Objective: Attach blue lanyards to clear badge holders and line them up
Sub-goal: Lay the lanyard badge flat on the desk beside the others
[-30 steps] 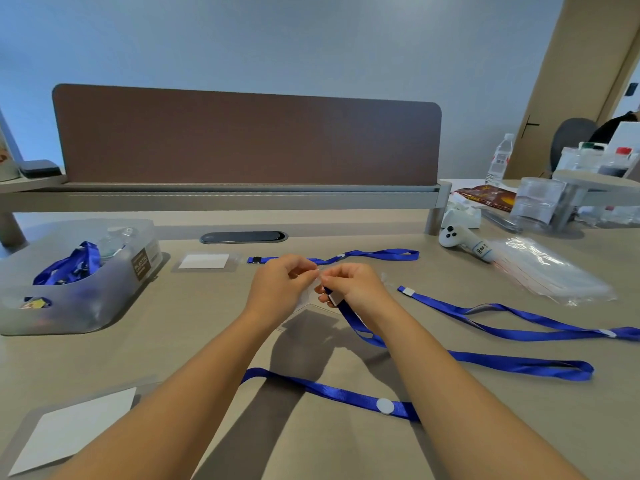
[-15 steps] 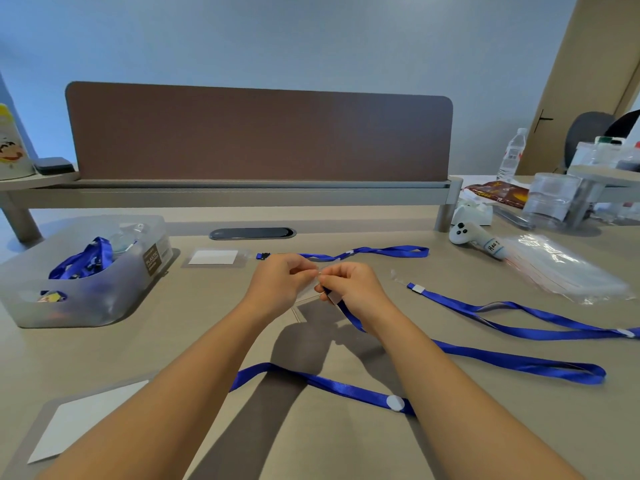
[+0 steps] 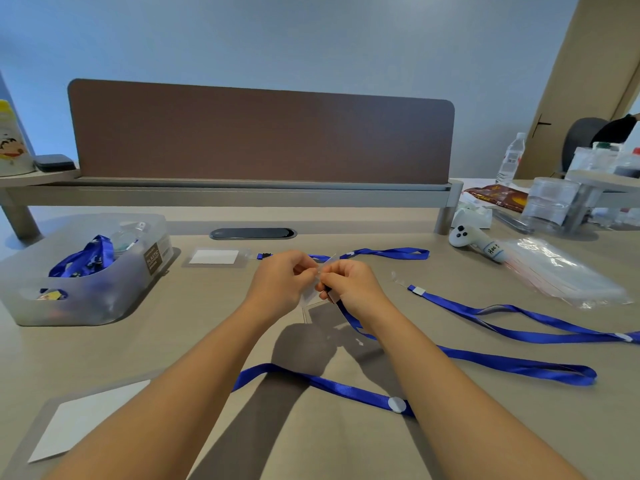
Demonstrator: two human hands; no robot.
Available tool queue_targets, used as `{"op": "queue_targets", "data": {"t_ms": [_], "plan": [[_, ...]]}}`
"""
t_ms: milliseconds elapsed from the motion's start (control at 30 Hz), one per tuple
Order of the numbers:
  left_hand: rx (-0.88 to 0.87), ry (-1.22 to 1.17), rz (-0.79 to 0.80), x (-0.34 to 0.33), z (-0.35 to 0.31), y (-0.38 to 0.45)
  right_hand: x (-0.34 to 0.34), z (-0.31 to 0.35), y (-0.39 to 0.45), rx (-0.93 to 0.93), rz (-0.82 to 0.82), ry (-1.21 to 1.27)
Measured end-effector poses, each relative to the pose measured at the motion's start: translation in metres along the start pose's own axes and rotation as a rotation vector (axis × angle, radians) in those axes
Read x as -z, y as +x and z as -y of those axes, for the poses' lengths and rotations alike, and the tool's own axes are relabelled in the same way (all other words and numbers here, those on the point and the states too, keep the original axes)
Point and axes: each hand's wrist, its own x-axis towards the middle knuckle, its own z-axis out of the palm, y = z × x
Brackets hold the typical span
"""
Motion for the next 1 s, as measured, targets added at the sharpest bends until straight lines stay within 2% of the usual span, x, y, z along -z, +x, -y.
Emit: {"op": "queue_targets", "data": {"t_ms": [333, 533, 700, 833, 933, 1000], "plan": [[-0.075, 0.076, 0.046, 0.01, 0.008, 0.0, -0.009, 0.002, 0.001, 0.0, 0.062, -0.042], [-0.138, -0.028, -0.019, 0.028, 0.008, -0.009, -0.009, 0.019, 0.004, 0.043, 0.086, 0.058], [-0.113, 0.098, -0.079, 0.032, 0.015, -0.02, -0.011, 0.026, 0.004, 0.056, 0.142, 0.013], [-0.162, 0.241, -0.175, 0.042, 0.026, -0.023, -0.014, 0.016, 0.004, 0.008, 0.184, -0.139], [-0.238, 0.401, -0.161, 0.047, 0.039, -0.026, -0.015, 0.009, 0.007, -0.041, 0.203, -0.304], [-0.276, 0.5, -0.128, 0.046, 0.052, -0.027, -0.017, 0.002, 0.013, -0.059, 0.156, -0.424]]}}
